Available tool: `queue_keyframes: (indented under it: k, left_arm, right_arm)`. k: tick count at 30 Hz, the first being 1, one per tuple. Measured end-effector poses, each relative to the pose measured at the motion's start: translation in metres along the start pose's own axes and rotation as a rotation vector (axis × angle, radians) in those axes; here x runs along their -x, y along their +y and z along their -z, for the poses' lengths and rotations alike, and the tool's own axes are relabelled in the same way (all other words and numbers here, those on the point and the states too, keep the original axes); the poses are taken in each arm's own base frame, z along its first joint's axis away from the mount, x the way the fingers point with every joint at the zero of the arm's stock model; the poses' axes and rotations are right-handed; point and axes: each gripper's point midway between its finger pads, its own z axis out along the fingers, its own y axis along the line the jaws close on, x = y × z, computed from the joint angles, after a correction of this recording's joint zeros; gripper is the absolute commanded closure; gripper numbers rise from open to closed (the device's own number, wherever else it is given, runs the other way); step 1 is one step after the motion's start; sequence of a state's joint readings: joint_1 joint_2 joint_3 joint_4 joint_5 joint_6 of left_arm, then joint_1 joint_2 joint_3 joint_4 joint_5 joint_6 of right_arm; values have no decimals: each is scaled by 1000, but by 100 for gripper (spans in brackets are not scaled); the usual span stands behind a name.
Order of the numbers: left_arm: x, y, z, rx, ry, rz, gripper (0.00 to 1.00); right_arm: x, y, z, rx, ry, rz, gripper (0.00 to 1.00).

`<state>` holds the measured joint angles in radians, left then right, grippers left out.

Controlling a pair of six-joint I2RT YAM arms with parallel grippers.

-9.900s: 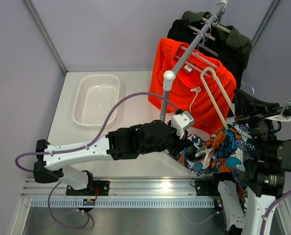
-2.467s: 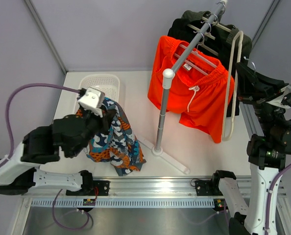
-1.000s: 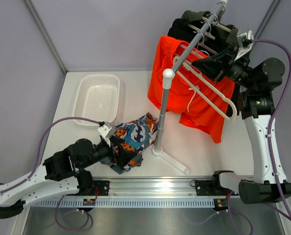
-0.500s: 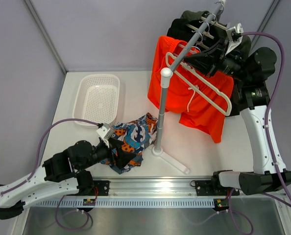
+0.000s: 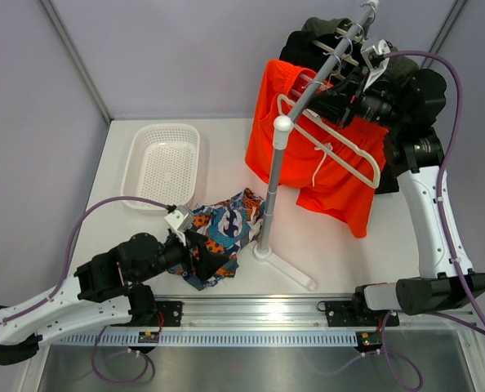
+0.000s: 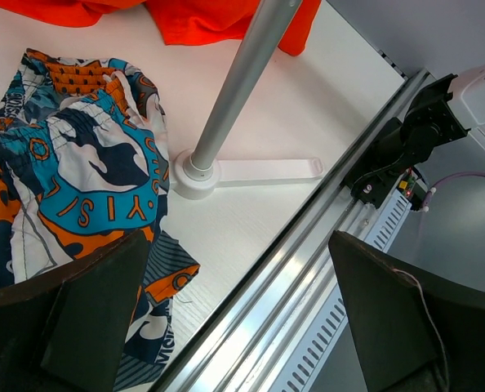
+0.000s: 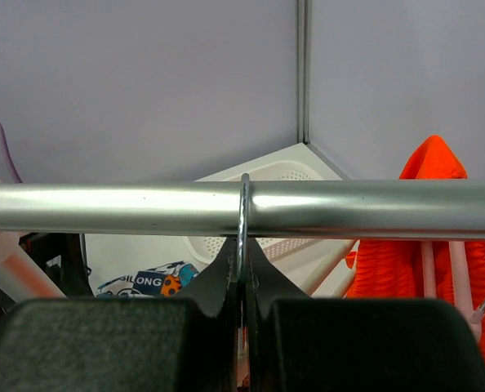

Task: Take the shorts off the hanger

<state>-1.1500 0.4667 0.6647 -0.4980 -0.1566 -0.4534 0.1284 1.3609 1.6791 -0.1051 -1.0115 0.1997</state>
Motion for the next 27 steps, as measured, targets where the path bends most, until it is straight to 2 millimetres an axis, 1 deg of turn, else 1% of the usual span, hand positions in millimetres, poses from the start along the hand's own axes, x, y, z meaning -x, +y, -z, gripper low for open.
queue_keyframes:
  k: [5,7,8,9,11,12,14,15,17,20,23,27]
  left_arm:
    - [1,0,-2,0,-3,-10,1]
    - [1,0,-5,9,6,-20,1]
    - [1,1,-7,14,11,-27,1]
    - [1,1,-8,21,16,-34,1]
    - [3,2,-11,30,25,-46,1]
    - [3,2,-13,38,29,-52,1]
    - [4,5,-15,55,32,-64,1]
    - [4,7,-16,64,34,-68,1]
    - [3,10,-17,84,37,-76,1]
    - [1,17,-16,117,46,-87,1]
    - [-2,25,-14,156,59,-104,1]
    - [-3,36,-11,206,59,-130,1]
  right_arm:
    - [-5,7,-6,22,12,16,100]
    - [-5,11,-9,35,13,26,96]
    - [-6,13,-10,40,13,31,83]
    - [-6,15,-10,44,15,32,75]
    - [-8,17,-9,44,25,29,63]
    - [-9,17,-9,38,29,32,56]
    - [-11,18,-6,22,40,38,47]
    - [-12,19,-3,11,47,39,29]
    - [-13,21,2,-9,57,53,19]
    - [-10,29,13,-50,64,91,11]
    - [-2,41,28,-91,62,133,7]
    - [11,56,54,-163,67,183,3]
